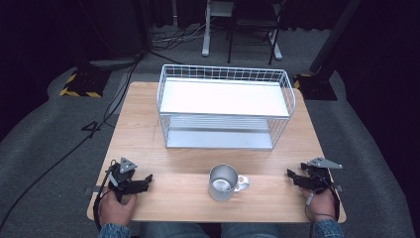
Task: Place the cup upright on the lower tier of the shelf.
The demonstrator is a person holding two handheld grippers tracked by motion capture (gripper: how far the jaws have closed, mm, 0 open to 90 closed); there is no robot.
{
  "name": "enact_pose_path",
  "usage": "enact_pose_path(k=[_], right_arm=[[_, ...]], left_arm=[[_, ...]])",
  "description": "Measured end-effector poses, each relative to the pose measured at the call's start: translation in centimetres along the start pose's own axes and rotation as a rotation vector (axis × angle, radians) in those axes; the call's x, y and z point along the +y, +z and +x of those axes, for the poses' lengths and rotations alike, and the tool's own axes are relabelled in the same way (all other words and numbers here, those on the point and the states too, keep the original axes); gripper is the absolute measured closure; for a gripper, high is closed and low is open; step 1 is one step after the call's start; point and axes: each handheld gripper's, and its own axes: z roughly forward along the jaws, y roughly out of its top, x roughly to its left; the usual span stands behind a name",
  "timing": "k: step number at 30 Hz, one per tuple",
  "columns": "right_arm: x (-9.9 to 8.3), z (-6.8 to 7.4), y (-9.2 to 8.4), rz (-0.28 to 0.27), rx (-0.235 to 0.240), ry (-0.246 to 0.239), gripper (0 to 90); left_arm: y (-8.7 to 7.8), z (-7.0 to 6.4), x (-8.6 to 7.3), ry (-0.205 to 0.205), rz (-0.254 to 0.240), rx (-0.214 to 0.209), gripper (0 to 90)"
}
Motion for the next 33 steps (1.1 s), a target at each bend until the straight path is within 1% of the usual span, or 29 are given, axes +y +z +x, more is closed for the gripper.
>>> enact_pose_path(k=[8,14,17,18,19,20,23,25,26,27,28,29,30,31,32,33], right_arm=[[0.0,0.0,0.0,-0.001,0.0,-0.001,32.9],[0.0,-0.1,0.0,-0.003,-0.012,0.007,32.8],[0.0,0.0,0.0,-0.003,-0.008,0.004,32.4],[0.2,0.2,-0.4,-0.029,0.008,0.007,32.5],[0.2,0.2,-0.4,-0.029,0.008,0.007,32.5],[0.6,0.6,-0.9,-0.047,0.018,-0.005,32.4],[1.1,1.3,-1.6,-0.06,0.039,-0.032,32.4],[1.3,1.5,-1.8,-0.062,0.047,-0.033,32.4],[1.5,2.0,-2.2,-0.069,0.073,-0.035,32.4],[1.5,2.0,-2.2,-0.069,0.073,-0.035,32.4],[1.8,2.6,-2.6,-0.071,0.099,-0.041,32.4],[1.8,2.6,-2.6,-0.071,0.099,-0.041,32.4],[2.3,3.7,-3.1,-0.066,0.113,-0.089,32.7],[2.3,3.7,-3.1,-0.066,0.113,-0.089,32.7],[2.9,5.0,-3.6,-0.076,0.135,-0.137,33.2],[3.3,5.5,-3.8,-0.078,0.144,-0.154,33.2]], left_arm=[[0.0,0.0,0.0,0.0,0.001,0.0,15.8],[0.0,0.0,0.0,-0.002,0.0,0.0,15.9],[0.0,0.0,0.0,-0.002,0.0,0.0,16.0],[0.0,0.0,0.0,-0.002,0.0,0.0,16.0],[0.0,0.0,0.0,-0.002,0.0,0.0,16.0],[0.0,0.0,0.0,-0.002,0.0,0.0,16.0],[0.0,0.0,0.0,-0.002,0.0,0.0,16.0],[0.0,0.0,0.0,-0.002,0.0,0.0,16.0],[0.0,0.0,0.0,-0.002,0.0,0.0,16.0],[0.0,0.0,0.0,-0.002,0.0,0.0,16.0],[0.0,0.0,0.0,-0.003,0.0,0.0,16.0],[0.0,0.0,0.0,-0.002,0.0,0.0,16.0],[0.0,0.0,0.0,-0.003,0.0,0.0,16.0],[0.0,0.0,0.0,-0.003,0.0,0.0,16.0],[0.0,0.0,0.0,-0.003,-0.001,0.001,16.0],[0.0,0.0,0.0,-0.003,0.0,0.001,16.0]])
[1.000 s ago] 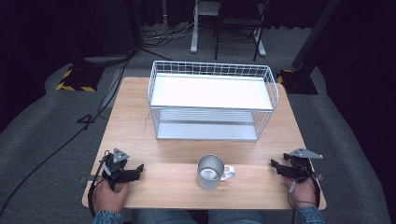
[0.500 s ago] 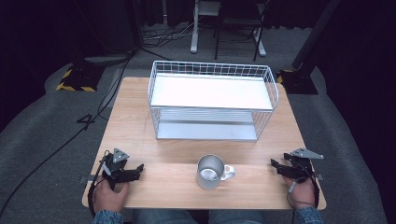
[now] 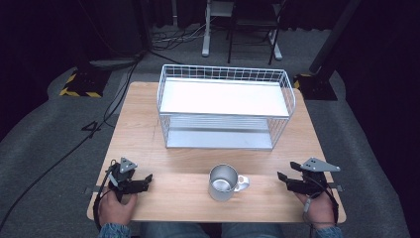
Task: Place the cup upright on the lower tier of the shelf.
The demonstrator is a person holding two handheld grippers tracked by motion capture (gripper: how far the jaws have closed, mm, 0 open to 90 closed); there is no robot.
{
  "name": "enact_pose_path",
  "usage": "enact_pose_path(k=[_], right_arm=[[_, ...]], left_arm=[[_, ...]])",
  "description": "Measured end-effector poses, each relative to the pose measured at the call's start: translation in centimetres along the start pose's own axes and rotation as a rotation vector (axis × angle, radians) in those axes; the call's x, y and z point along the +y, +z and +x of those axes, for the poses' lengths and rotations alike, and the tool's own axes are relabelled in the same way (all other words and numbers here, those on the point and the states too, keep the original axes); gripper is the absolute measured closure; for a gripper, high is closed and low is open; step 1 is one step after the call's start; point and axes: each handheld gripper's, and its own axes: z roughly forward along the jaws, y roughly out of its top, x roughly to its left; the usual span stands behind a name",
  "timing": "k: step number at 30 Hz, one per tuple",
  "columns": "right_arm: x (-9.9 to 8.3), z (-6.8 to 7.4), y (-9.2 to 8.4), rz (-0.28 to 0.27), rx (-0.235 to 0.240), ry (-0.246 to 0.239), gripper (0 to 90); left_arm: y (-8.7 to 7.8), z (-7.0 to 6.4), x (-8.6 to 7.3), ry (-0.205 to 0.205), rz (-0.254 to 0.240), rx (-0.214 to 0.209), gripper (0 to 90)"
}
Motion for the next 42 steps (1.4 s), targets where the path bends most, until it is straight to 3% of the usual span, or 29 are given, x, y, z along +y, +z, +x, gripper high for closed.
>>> enact_pose_path(k=[2,8,10,11,17,22,31,37,42], right_arm=[[0.4,0.4,-0.1,0.002,0.009,-0.013,33.2],[2.2,3.0,-0.4,-0.012,0.097,-0.038,33.2],[2.3,3.3,-0.4,-0.013,0.108,-0.041,33.2],[2.5,3.8,-0.3,-0.013,0.139,-0.042,33.1],[2.9,4.9,-0.4,-0.019,0.213,-0.047,33.0],[3.6,6.5,-0.7,-0.027,0.272,-0.097,32.7],[4.1,8.0,-0.4,-0.024,0.34,-0.121,32.6],[4.3,8.7,0.5,-0.014,0.421,-0.123,32.5],[4.5,8.9,1.0,-0.014,0.441,-0.126,32.5]], left_arm=[[0.0,0.0,0.0,0.0,0.0,0.0,16.0],[0.0,0.0,0.0,-0.001,-0.001,0.0,16.0],[0.0,0.0,0.0,0.0,0.0,0.0,16.0],[0.0,0.0,0.0,-0.001,-0.001,0.0,16.0],[0.0,0.0,0.0,-0.001,-0.001,0.0,16.0],[0.0,0.0,0.0,-0.002,-0.001,0.0,16.0],[0.0,0.0,0.0,-0.006,-0.001,0.001,16.0],[0.0,0.0,0.0,-0.005,0.0,0.001,16.0],[0.0,0.0,0.0,-0.006,0.0,0.001,16.0]])
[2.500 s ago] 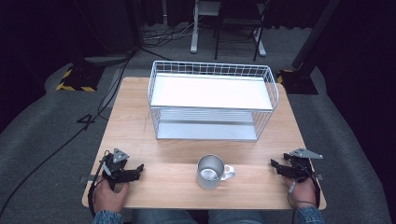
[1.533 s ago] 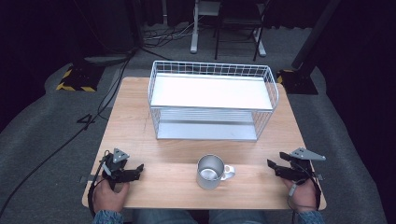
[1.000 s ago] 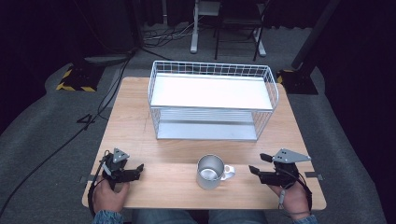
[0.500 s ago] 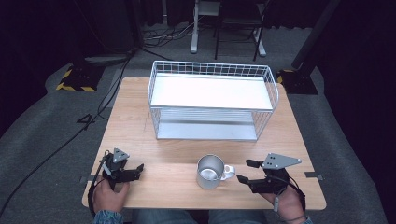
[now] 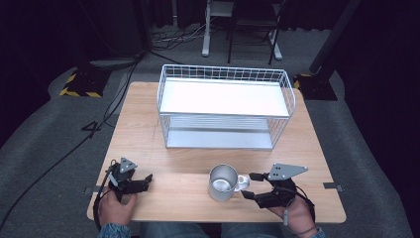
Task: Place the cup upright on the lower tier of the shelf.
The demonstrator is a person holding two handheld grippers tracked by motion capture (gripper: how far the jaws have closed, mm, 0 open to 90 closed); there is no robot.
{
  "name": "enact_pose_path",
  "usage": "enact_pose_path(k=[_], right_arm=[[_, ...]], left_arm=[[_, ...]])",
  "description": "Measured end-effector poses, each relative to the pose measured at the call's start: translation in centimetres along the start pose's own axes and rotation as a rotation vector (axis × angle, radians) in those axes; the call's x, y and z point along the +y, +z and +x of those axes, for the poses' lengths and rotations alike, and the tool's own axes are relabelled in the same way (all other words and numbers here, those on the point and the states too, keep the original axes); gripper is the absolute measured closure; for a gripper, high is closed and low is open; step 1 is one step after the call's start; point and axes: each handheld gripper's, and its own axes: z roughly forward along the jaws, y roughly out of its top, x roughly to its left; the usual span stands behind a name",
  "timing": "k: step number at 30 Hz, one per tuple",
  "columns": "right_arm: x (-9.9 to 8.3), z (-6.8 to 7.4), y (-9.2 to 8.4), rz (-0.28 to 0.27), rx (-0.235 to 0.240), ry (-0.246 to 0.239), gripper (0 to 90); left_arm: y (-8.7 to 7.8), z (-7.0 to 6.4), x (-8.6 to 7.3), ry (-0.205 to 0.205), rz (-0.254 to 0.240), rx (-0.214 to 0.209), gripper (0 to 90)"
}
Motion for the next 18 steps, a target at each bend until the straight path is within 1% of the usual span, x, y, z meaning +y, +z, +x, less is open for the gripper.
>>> enact_pose_path(k=[1,4,5,6,9,16,18], right_arm=[[0.1,0.0,0.4,0.006,0.007,-0.001,32.5],[0.1,-0.1,0.7,0.007,0.007,-0.003,31.1],[0.1,-0.1,0.8,0.006,-0.002,-0.008,31.1],[0.1,-0.5,1.0,0.008,0.0,0.001,31.6],[0.0,-0.9,1.1,0.017,-0.009,-0.001,31.8],[-0.3,-1.5,1.8,0.036,-0.002,-0.002,32.3],[-0.5,-1.7,2.2,0.051,0.004,-0.003,33.7]], left_arm=[[0.0,0.0,0.0,0.004,0.0,-0.001,16.0],[0.0,0.0,0.0,0.002,0.001,-0.001,16.0],[0.0,0.0,0.0,0.001,0.0,0.0,16.0],[0.0,0.0,0.0,0.002,0.0,0.0,16.0],[0.0,0.0,0.0,0.001,0.0,0.0,16.0],[0.0,0.0,0.0,0.002,0.0,-0.001,16.0],[0.0,0.0,0.0,0.001,0.0,0.0,16.0]])
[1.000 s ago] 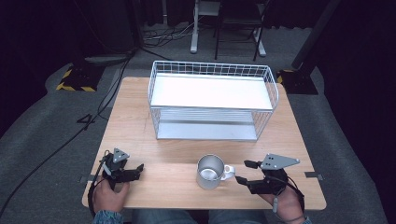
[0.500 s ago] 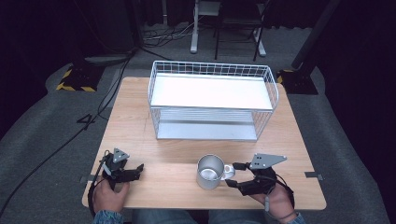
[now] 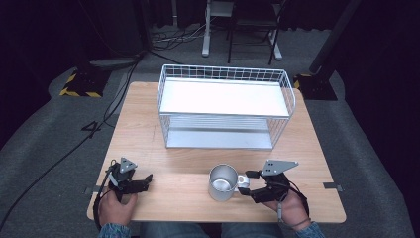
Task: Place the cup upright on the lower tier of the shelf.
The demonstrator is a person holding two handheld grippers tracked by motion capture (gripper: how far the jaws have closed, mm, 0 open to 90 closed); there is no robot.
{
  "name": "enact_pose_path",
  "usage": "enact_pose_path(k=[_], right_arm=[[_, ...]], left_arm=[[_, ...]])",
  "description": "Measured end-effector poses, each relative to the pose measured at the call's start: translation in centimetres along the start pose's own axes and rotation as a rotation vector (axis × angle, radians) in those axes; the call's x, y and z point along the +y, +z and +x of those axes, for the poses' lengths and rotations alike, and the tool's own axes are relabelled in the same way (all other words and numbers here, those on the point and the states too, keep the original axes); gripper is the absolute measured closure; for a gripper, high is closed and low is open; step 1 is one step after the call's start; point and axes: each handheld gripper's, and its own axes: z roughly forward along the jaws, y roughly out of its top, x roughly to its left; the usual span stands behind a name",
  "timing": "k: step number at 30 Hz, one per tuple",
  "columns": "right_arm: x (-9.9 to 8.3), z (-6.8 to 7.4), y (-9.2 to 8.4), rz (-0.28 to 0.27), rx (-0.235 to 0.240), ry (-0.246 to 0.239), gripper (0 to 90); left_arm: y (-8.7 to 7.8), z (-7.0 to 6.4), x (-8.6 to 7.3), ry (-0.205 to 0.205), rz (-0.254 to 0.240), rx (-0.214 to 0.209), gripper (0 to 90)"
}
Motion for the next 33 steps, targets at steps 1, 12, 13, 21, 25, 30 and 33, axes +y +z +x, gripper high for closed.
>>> enact_pose_path(k=[1,12,13,21,25,30,33], right_arm=[[0.0,0.0,0.1,0.005,0.004,0.0,34.7],[-0.3,0.8,-0.2,0.032,0.022,-0.038,56.6],[-0.3,0.8,-0.2,0.032,0.022,-0.038,56.6],[-0.3,1.6,-0.3,0.061,0.008,-0.114,69.5],[-0.2,2.2,-0.2,0.068,-0.007,-0.16,71.3],[-0.3,2.3,-0.2,0.056,-0.007,-0.163,71.5],[-0.4,2.5,-0.1,0.041,-0.018,-0.164,71.6]], left_arm=[[0.0,0.0,0.0,-0.002,0.0,0.0,16.0],[0.0,0.0,0.0,0.002,0.0,-0.001,16.0],[0.0,0.0,0.0,0.001,0.0,-0.001,16.0],[0.0,0.0,0.0,0.002,0.0,-0.001,16.0],[0.0,0.0,0.0,0.002,0.0,-0.001,16.0],[0.0,0.0,0.0,0.002,0.0,-0.001,16.0],[0.0,0.0,0.0,0.002,0.0,-0.001,16.0]])
